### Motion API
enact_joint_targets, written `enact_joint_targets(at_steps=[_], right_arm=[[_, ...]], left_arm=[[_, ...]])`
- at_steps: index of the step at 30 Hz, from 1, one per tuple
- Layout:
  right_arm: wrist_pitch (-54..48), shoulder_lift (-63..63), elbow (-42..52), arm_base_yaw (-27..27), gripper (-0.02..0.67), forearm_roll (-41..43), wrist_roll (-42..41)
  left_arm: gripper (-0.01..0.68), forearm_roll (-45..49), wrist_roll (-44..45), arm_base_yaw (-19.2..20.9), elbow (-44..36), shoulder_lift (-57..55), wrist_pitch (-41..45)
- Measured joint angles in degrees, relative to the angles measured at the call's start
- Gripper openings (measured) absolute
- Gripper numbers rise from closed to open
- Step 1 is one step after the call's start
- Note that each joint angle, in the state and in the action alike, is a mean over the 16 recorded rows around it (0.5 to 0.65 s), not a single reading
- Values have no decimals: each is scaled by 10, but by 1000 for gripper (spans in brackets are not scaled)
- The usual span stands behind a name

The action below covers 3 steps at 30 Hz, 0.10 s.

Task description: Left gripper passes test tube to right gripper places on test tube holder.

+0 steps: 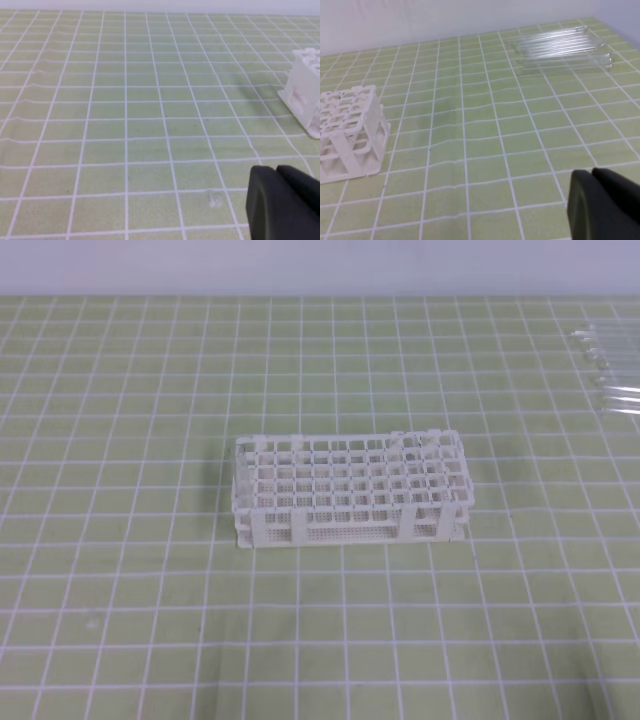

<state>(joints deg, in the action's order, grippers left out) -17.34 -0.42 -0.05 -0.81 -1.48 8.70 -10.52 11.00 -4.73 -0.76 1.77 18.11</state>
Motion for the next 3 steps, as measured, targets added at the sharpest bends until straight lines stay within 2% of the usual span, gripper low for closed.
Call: enact_joint_targets(at_steps=[3], right_arm=[[0,0,0,0,-2,0,0]], left_arm=[[0,0,0,0,0,0,0]])
